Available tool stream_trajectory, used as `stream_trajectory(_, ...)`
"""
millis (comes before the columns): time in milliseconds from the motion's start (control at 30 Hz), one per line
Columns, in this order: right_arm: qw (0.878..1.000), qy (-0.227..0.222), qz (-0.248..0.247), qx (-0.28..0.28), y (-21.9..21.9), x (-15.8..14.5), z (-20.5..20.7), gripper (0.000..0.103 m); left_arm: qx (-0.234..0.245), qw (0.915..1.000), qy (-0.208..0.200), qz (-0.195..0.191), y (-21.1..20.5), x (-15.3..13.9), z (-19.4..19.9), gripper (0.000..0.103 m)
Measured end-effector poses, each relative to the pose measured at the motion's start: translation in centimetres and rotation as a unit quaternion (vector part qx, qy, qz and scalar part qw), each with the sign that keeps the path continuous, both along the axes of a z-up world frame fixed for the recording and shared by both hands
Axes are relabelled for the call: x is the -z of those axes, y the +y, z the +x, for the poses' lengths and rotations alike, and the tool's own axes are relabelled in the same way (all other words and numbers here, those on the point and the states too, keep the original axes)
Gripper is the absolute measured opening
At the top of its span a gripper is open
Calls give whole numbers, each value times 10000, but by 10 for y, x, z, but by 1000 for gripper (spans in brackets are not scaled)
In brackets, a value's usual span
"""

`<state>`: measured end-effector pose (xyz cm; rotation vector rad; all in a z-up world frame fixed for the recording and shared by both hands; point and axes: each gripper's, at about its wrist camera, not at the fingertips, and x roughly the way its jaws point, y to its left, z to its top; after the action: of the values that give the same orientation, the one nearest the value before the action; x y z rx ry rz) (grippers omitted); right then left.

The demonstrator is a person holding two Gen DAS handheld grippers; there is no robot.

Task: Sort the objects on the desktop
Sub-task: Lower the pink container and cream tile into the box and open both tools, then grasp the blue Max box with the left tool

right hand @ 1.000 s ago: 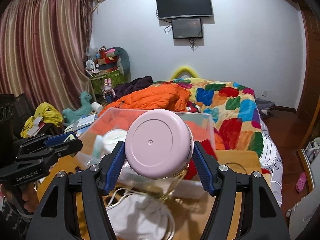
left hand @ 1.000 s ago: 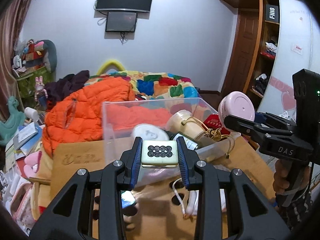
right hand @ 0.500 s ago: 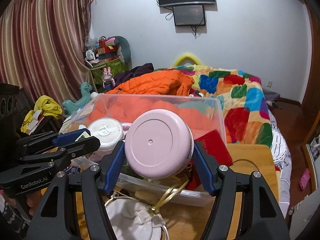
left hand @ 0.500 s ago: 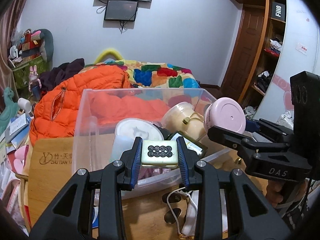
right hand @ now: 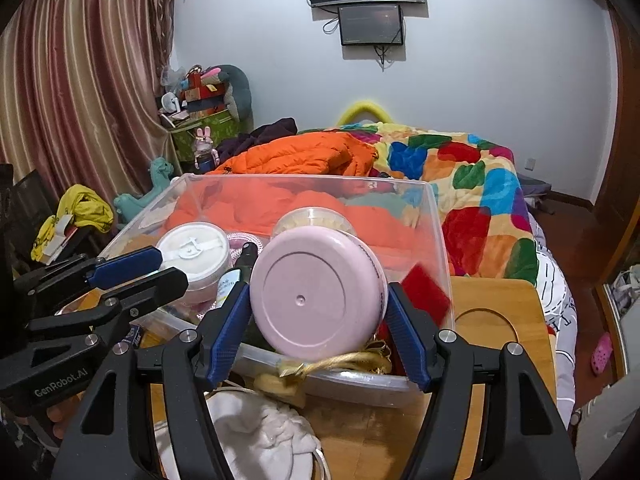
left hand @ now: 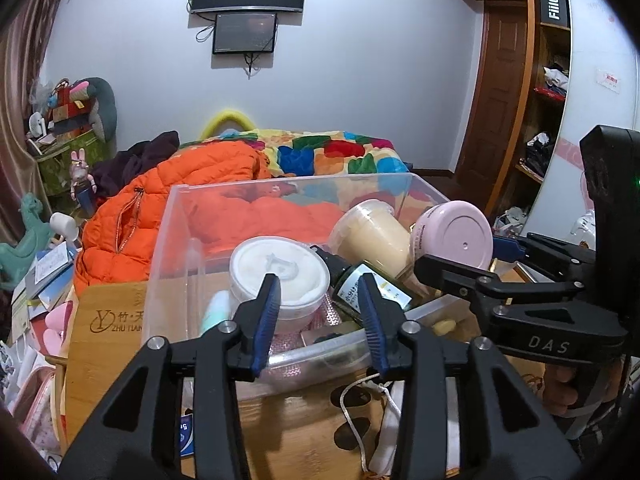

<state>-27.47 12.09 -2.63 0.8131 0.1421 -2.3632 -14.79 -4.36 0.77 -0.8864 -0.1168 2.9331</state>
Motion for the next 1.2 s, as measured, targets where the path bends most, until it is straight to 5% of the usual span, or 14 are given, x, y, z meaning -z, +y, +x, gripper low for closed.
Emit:
stream_trajectory(467,9997,-117,-203,-2,14,-3,5,64,70,10000,25,-51,6,-7,10,41)
stream_trajectory(800,9995,-53,-300,68,29,-16,20,65,-21,9997,231,-64,3,-26,33,65)
stream_trajectory(900,9994,29,-343,100,37,-24,27,72,-37,9997,238,31,-4,-31,43,76)
stream_trajectory(1200,9994,294,-49,182,50,-29,50,73,-313,9995,24,42,-29,-28,69,77)
